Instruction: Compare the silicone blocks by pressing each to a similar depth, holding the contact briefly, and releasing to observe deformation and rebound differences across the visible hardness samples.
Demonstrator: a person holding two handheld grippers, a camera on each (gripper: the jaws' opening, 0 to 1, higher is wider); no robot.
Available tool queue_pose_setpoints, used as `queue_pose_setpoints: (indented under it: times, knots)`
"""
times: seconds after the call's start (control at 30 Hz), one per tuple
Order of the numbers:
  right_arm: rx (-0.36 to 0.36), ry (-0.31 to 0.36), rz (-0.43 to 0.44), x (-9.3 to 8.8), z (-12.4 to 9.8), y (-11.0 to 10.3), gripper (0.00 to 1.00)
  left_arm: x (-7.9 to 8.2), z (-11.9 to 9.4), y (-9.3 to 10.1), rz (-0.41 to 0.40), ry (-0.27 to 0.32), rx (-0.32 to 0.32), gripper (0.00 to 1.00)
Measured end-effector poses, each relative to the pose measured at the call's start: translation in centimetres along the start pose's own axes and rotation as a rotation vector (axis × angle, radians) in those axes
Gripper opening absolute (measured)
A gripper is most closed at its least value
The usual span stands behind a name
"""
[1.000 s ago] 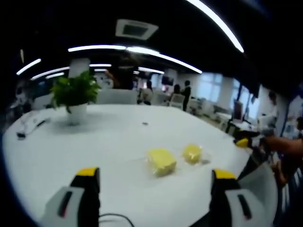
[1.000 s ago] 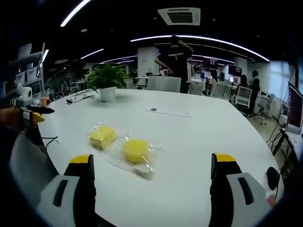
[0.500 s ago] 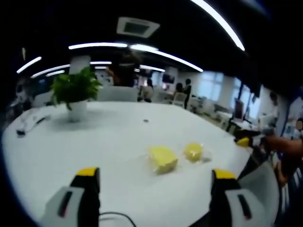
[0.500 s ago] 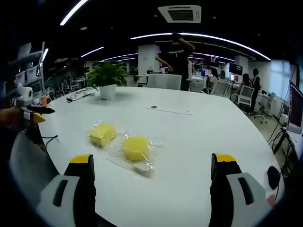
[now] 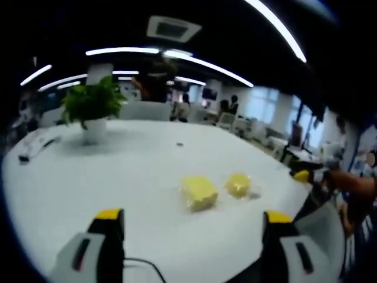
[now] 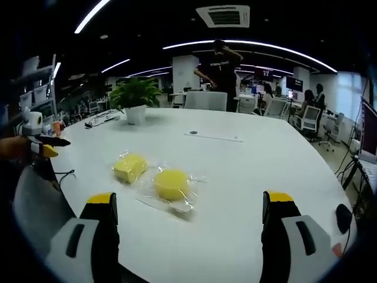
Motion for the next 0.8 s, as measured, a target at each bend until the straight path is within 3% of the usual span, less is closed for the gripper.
queue_pose_setpoints:
  times: [0.17,0.57,0.8]
  knots:
    - [-0.005,-0.005,0.005,-0.2,-0.2,0.0,0.96,0.5,1.1,-0.3,-0.096,-0.008,-0.034,1.00]
    - [-0.048,-0.019,0.017,-0.7,-1.2,1.3,0.96,3.1,6.4,-1.5,-0.142,-0.017,-0.096,0.97]
    - [-0.066,-0.028,0.013,-0.8,-1.7,1.7,0.96,3.7,8.1,-2.0,-0.184,-0.011,-0.101,0.93]
Point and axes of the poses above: the point that each gripper's makers call its tool centre point, and the gripper's own axes: z roughly forward along the fingers, y roughly to its right, x roughly out of its top, the point moved 2 cm from there along -z, roughly backward along the fingers, and after that the axes turned 1 degree about y, right-handed, at the moved point
